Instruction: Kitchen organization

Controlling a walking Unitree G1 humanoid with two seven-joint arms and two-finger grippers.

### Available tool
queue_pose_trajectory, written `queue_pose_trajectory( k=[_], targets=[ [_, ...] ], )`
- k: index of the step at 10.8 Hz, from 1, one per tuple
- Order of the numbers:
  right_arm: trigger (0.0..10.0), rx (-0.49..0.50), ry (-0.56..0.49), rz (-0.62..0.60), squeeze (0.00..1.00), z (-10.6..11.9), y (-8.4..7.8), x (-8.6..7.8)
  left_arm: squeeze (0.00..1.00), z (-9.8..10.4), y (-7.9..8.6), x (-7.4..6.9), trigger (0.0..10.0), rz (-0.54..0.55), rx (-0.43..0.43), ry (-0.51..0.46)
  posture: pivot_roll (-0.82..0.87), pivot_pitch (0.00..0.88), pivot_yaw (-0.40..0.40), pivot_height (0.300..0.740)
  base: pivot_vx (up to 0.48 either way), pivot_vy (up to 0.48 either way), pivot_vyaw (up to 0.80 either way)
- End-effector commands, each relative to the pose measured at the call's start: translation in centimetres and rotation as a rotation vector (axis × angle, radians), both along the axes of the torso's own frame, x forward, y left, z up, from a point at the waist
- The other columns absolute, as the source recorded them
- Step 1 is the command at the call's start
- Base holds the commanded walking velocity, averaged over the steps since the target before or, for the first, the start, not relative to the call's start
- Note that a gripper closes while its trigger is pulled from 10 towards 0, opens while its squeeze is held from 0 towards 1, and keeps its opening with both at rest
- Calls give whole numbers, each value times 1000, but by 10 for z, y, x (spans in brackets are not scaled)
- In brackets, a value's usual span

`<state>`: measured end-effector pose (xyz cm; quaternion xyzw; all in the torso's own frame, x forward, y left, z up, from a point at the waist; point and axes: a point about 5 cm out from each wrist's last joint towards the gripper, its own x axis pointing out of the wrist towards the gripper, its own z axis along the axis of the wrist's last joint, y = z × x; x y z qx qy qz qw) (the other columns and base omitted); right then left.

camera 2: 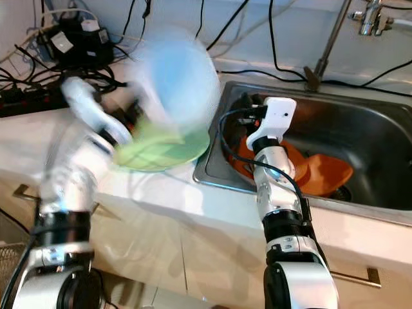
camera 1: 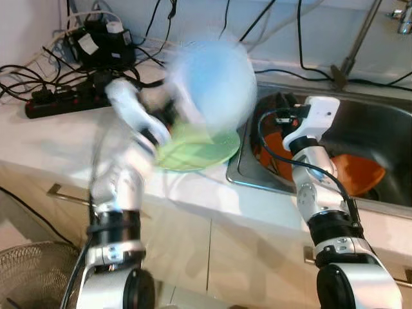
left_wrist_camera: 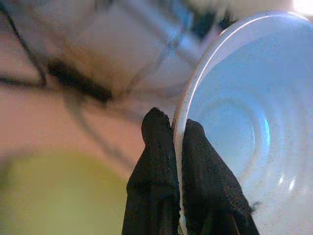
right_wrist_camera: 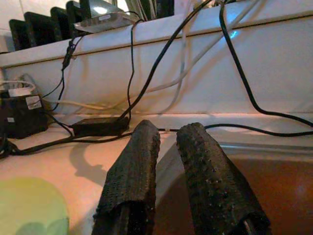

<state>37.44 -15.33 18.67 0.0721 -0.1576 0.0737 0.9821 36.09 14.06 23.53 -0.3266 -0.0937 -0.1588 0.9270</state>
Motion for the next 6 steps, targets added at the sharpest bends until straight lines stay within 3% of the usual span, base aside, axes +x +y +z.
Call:
queue_pose_trajectory(
  k=[1, 2, 6],
  targets=[
    [10000, 8, -22, 0, 1000, 10, -2, 3, 0, 16, 4, -2, 10000, 44, -26, -79, 234, 0, 17, 725, 0, 0, 0],
    [10000, 14, -24, -3, 1000, 11, -3, 3, 0, 16, 5, -2, 10000, 69, -39, -93, 232, 0, 16, 725, 0, 0, 0],
    [10000, 116, -66, 75, 1000, 25, -1, 1, 0, 18, 6, 1, 10000, 163, 51, -147, 222, 0, 19, 725, 0, 0, 0]
  ],
)
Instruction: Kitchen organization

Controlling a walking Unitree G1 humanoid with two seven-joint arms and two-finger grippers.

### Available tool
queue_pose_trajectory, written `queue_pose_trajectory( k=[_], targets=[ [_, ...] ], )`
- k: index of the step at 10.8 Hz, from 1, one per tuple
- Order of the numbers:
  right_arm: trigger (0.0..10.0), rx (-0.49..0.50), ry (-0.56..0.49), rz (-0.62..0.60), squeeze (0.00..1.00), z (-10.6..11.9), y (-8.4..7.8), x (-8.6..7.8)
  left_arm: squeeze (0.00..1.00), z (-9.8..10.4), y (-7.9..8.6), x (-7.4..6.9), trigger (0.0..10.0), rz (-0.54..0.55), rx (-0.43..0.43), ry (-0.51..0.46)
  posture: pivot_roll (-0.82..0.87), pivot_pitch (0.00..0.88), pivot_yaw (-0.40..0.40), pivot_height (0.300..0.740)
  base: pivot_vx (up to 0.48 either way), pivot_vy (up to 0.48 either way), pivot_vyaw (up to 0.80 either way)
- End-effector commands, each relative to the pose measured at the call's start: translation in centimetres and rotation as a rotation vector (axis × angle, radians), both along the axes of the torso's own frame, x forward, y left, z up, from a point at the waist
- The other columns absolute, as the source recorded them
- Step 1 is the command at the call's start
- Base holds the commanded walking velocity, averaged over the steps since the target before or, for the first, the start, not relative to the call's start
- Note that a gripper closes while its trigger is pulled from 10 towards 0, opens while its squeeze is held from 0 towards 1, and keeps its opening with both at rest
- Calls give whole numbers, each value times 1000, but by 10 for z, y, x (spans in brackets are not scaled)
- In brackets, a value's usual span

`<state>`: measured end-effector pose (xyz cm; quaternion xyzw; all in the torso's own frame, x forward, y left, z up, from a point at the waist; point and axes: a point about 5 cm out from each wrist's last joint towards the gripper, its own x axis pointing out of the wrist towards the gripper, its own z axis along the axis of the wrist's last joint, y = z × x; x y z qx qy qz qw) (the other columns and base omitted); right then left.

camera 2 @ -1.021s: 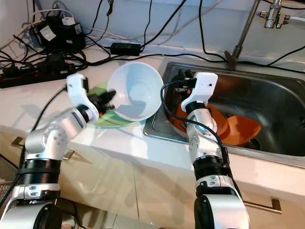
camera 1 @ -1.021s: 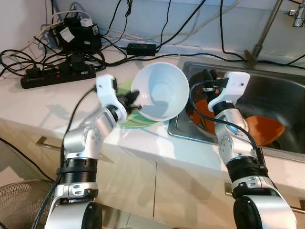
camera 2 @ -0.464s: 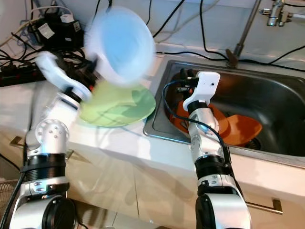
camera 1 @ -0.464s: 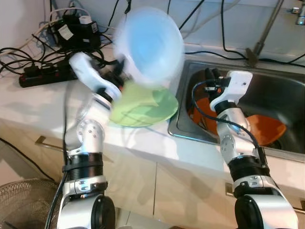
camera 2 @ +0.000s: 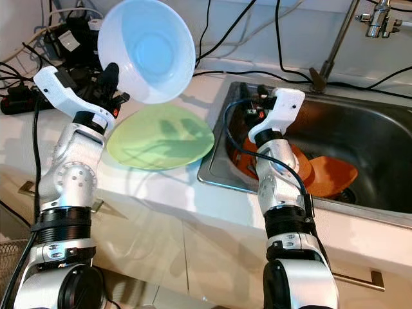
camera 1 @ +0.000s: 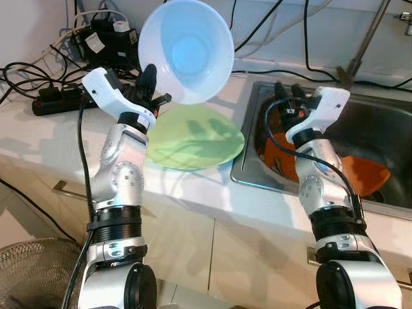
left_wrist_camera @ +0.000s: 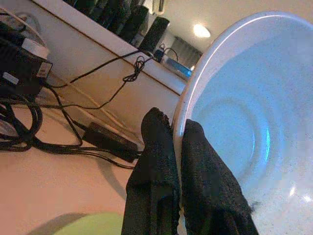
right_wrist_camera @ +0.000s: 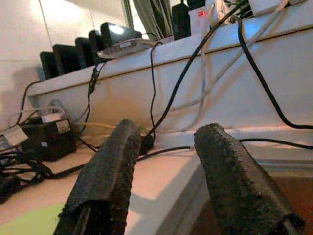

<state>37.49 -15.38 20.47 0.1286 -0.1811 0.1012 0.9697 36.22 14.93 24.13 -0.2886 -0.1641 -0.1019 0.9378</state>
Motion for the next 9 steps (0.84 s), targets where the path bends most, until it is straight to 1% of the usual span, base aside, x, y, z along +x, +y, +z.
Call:
queue_pose_trajectory(
  k=[1, 2, 4, 6, 9],
  targets=[
    [10000, 18, -25, 21, 1000, 8, 0, 0, 0, 11, -2, 1, 10000, 17, 28, -43, 220, 0, 20, 725, 0, 0, 0],
    [10000, 23, -21, 60, 0, 7, 3, -2, 0, 7, -4, 2, 10000, 32, 88, -42, 220, 0, 21, 725, 0, 0, 0],
    [10000, 23, -21, 71, 0, 7, 6, -4, 0, 0, -8, 3, 10000, 46, 134, -32, 216, 0, 23, 725, 0, 0, 0],
    [10000, 17, -20, 88, 0, 8, 8, -4, 0, -3, -13, 3, 10000, 40, 164, -38, 216, 0, 21, 725, 0, 0, 0],
    [10000, 11, -23, 95, 0, 10, 10, -3, 0, -1, -16, 4, 10000, 40, 152, -56, 220, 0, 14, 725, 0, 0, 0]
  ],
)
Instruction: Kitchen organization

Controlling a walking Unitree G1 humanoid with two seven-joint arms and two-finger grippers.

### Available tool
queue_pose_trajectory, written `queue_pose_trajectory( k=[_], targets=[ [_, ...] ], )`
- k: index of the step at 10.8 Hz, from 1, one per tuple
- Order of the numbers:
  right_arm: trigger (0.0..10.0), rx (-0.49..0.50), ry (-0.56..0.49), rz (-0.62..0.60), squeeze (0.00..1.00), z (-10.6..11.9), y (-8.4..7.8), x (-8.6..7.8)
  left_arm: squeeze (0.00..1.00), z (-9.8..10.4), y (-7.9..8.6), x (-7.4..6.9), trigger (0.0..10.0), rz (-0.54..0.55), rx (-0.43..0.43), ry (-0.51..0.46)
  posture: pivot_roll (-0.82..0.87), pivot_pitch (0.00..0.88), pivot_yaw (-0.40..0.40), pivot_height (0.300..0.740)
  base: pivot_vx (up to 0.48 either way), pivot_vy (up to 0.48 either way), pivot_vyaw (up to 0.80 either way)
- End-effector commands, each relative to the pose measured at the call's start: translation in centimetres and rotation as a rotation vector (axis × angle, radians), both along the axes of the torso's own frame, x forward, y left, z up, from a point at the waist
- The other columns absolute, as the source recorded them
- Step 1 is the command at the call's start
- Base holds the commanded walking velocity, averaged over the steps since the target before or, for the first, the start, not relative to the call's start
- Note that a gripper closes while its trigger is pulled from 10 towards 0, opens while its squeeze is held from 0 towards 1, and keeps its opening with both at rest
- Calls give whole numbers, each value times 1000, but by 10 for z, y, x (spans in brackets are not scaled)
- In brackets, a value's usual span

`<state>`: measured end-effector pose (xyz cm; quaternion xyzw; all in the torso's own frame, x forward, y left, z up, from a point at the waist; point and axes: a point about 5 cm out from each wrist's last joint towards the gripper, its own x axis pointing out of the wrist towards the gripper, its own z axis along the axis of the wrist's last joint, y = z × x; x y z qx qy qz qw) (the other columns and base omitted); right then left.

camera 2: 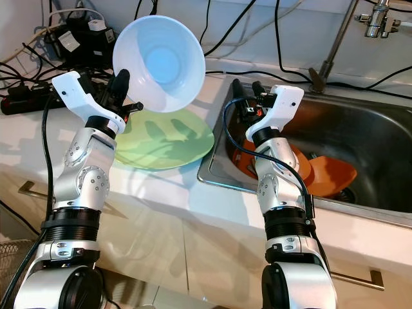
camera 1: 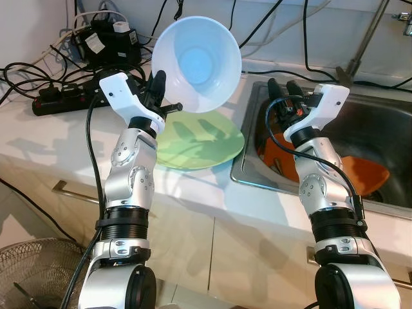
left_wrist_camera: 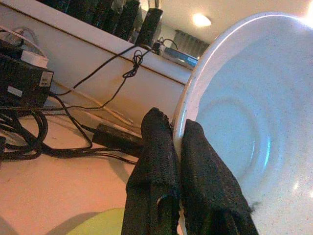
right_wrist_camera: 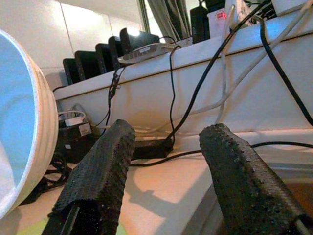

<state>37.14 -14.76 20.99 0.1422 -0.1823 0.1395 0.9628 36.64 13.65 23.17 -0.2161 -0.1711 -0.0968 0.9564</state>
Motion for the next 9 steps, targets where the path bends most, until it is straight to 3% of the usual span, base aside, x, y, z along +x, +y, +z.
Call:
queue_pose_trajectory(
  k=[1, 5, 6, 7, 8, 9],
  targets=[
    [10000, -6, -10, 16, 0, 5, 4, 0, 0, 7, -4, 0, 10000, 1, 6, -34, 224, 0, 10, 725, 0, 0, 0],
    [10000, -37, -29, 14, 0, 15, 7, 4, 0, 2, 5, 0, 10000, 44, 49, -30, 211, 0, -6, 725, 0, 0, 0],
    [10000, -26, -40, 34, 0, 20, 7, 4, 0, 3, 8, 3, 10000, 46, -19, -18, 230, 0, -23, 725, 0, 0, 0],
    [10000, 21, -9, 20, 0, 17, 0, 2, 0, 11, 9, 3, 10000, 92, 1, -26, 232, 0, -4, 725, 0, 0, 0],
    [10000, 14, 41, 12, 0, 4, -2, -2, 0, 9, -6, 0, 10000, 38, 142, -44, 232, 0, 3, 725, 0, 0, 0],
    [10000, -78, 72, 39, 0, -13, 7, -7, 0, 6, -11, 4, 10000, -17, 207, -49, 184, 0, 31, 725, 0, 0, 0]
  ],
)
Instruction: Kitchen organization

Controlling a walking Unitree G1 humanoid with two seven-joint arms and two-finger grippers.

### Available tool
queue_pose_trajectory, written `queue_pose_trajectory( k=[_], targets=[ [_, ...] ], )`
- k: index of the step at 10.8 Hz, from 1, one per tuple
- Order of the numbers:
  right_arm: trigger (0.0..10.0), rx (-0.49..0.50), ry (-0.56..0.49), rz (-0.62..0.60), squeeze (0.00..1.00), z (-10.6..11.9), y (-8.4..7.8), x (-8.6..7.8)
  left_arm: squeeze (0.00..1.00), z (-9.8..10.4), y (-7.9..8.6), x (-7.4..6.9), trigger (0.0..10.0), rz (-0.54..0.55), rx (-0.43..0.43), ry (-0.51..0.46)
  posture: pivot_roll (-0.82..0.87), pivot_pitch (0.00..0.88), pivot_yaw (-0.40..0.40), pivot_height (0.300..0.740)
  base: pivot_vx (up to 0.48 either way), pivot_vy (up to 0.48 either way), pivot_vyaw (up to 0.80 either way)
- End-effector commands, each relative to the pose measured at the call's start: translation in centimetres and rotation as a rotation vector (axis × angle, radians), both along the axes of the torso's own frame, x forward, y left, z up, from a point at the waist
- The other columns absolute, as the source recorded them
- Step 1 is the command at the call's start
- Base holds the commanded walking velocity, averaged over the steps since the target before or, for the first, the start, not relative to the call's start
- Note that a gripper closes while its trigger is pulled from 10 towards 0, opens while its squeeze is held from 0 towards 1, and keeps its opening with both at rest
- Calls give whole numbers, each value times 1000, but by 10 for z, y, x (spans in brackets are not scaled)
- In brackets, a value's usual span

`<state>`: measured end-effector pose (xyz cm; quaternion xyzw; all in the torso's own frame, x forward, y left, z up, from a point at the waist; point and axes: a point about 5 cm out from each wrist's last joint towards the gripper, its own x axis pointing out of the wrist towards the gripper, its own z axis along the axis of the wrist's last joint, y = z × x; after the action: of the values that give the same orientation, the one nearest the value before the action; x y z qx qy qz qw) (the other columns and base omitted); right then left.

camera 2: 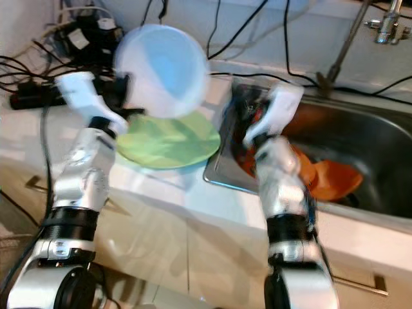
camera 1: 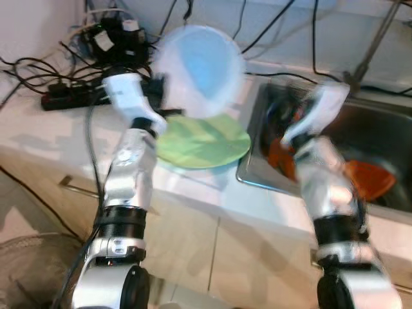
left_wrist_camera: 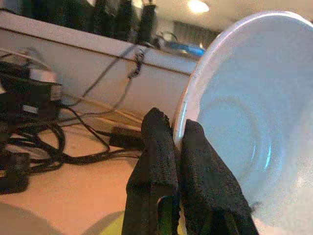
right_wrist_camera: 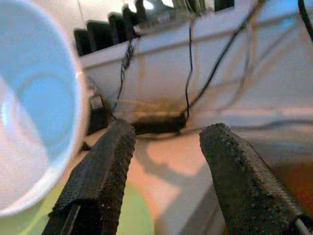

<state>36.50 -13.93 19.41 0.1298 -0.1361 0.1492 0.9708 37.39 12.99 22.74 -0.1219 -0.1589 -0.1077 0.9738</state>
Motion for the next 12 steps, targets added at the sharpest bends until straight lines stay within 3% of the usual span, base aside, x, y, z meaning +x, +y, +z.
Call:
queue_pose_trajectory(
  k=[1, 2, 4, 10, 12],
  targets=[
    [10000, 1, -23, -10, 0, 7, -1, 0, 0, 15, -2, 2, 10000, 10, 6, -60, 177, 0, 26, 725, 0, 0, 0],
    [10000, -13, -32, 16, 0, 11, 4, 0, 0, 12, -5, 1, 10000, 6, -29, -47, 162, 0, 29, 725, 0, 0, 0],
    [10000, -30, -52, 48, 0, 21, 9, 1, 0, 7, -11, -1, 10000, -19, 5, -44, 161, 0, 18, 725, 0, 0, 0],
    [10000, -23, -58, 76, 0, 20, 18, 0, 0, 3, -2, -4, 10000, 4, 13, -50, 200, 0, 15, 725, 0, 0, 0],
    [10000, -16, -67, 56, 0, 22, 13, 2, 0, 2, -1, -3, 10000, 7, 2, -49, 201, 0, 8, 725, 0, 0, 0]
  ],
)
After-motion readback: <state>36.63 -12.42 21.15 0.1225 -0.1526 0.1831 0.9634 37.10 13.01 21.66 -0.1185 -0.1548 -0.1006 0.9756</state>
